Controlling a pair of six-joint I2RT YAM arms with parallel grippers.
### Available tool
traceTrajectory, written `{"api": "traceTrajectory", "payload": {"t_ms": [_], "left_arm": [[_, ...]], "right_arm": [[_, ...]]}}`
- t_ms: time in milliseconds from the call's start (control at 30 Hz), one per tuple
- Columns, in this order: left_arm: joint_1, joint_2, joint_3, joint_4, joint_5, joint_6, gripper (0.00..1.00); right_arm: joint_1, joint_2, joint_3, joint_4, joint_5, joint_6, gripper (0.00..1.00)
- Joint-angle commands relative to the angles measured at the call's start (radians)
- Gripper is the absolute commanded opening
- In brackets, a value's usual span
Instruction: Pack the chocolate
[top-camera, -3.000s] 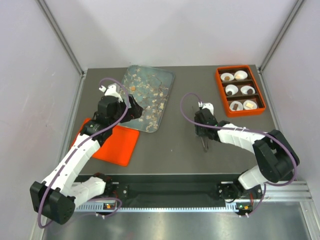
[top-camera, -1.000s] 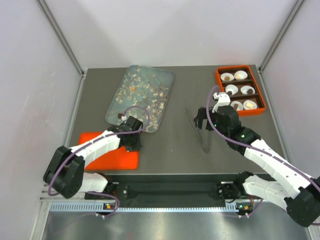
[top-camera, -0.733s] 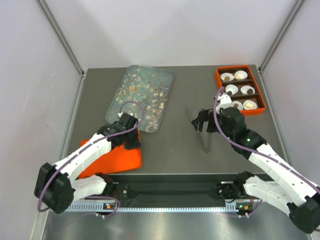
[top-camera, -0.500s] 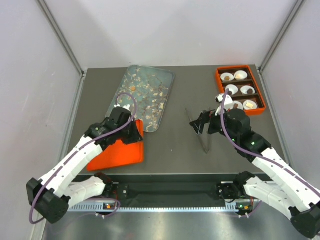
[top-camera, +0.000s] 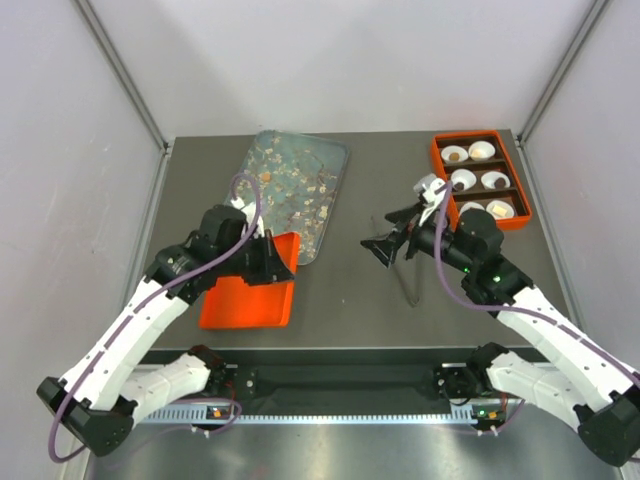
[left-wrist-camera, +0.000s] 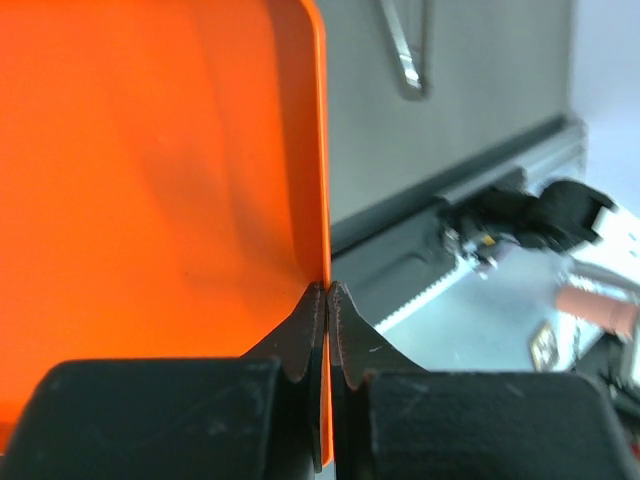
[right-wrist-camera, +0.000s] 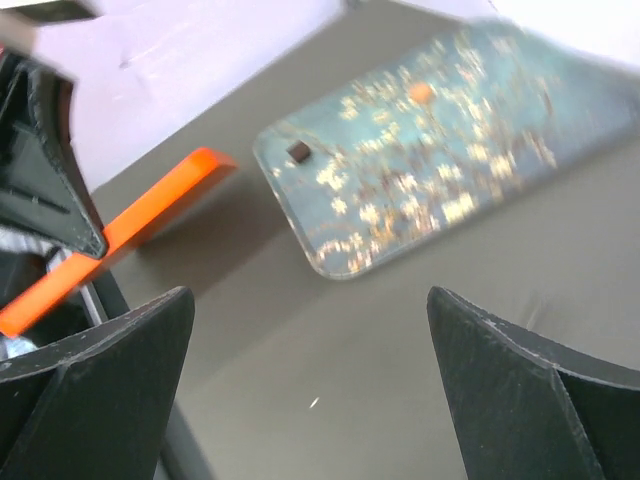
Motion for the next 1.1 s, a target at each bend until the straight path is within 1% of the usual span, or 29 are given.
{"api": "traceTrajectory", "payload": {"t_ms": [0,33,67,100,133,167,200,267,300,333,367,400,433,467,500,533,667,700,800,933,1067], "left_arm": [[-0.002,0.021,0.071,0.097,0.157,0.045,0.00],[-0.004,0.024,0.077,0.113,0.215,0.051,0.00],[-0.004,0.024,0.079,0.130,0.249,0.054,0.00],[-0.004,0.030,0.082,0.142,0.276,0.055,0.00],[-0.004,0.034,0.088,0.163,0.304,0.060,0.00],[-0.002,0.037,0.089,0.171,0.368,0.060,0.00],[-0.002,0.044,0.093,0.180,0.392,0.063,0.00],[-0.002,0.049,0.102,0.191,0.453,0.071,0.00],[-0.004,0.050,0.105,0.190,0.464,0.078,0.00],[-0.004,0.049,0.114,0.188,0.471,0.080,0.00],[-0.004,0.047,0.119,0.188,0.485,0.083,0.00],[-0.004,0.046,0.122,0.191,0.511,0.088,0.00],[-0.004,0.047,0.126,0.193,0.522,0.092,0.00],[-0.004,0.052,0.131,0.193,0.533,0.092,0.00],[-0.004,0.061,0.137,0.194,0.557,0.095,0.00],[-0.002,0.069,0.139,0.200,0.574,0.094,0.00],[-0.005,0.101,0.152,0.222,0.606,0.089,0.00],[-0.005,0.113,0.155,0.226,0.610,0.091,0.00],[-0.008,0.133,0.165,0.248,0.629,0.089,0.00],[-0.013,0.129,0.165,0.305,0.648,0.077,0.00],[-0.011,0.142,0.160,0.343,0.668,0.085,0.00]], "right_arm": [[0.009,0.054,0.013,0.270,-0.223,-0.205,1.00],[0.009,0.064,0.018,0.292,-0.259,-0.260,1.00],[0.008,0.078,0.022,0.305,-0.306,-0.353,1.00],[0.000,0.098,0.025,0.312,-0.399,-0.393,1.00],[-0.007,0.110,0.037,0.331,-0.453,-0.429,1.00],[-0.017,0.124,0.045,0.335,-0.514,-0.478,1.00],[-0.042,0.152,0.066,0.337,-0.637,-0.496,1.00],[-0.067,0.186,0.088,0.348,-0.731,-0.541,1.00],[-0.093,0.218,0.109,0.345,-0.810,-0.561,1.00],[-0.102,0.235,0.122,0.336,-0.849,-0.585,1.00],[-0.112,0.252,0.137,0.275,-0.889,-0.661,0.99],[-0.122,0.282,0.171,0.242,-0.946,-0.697,0.99],[-0.121,0.296,0.191,0.199,-0.966,-0.773,0.98],[-0.121,0.310,0.211,0.115,-0.987,-0.815,0.98],[-0.119,0.334,0.249,0.069,-1.027,-0.853,0.98],[-0.119,0.347,0.266,0.038,-1.040,-0.898,0.98],[-0.103,0.402,0.335,-0.060,-1.026,-0.970,0.98],[-0.093,0.423,0.364,-0.112,-1.033,-0.992,0.98],[-0.066,0.453,0.403,-0.197,-1.037,-1.064,0.98],[-0.035,0.482,0.424,-0.260,-1.066,-1.119,0.97],[0.003,0.500,0.421,-0.280,-1.067,-1.131,0.95]]}}
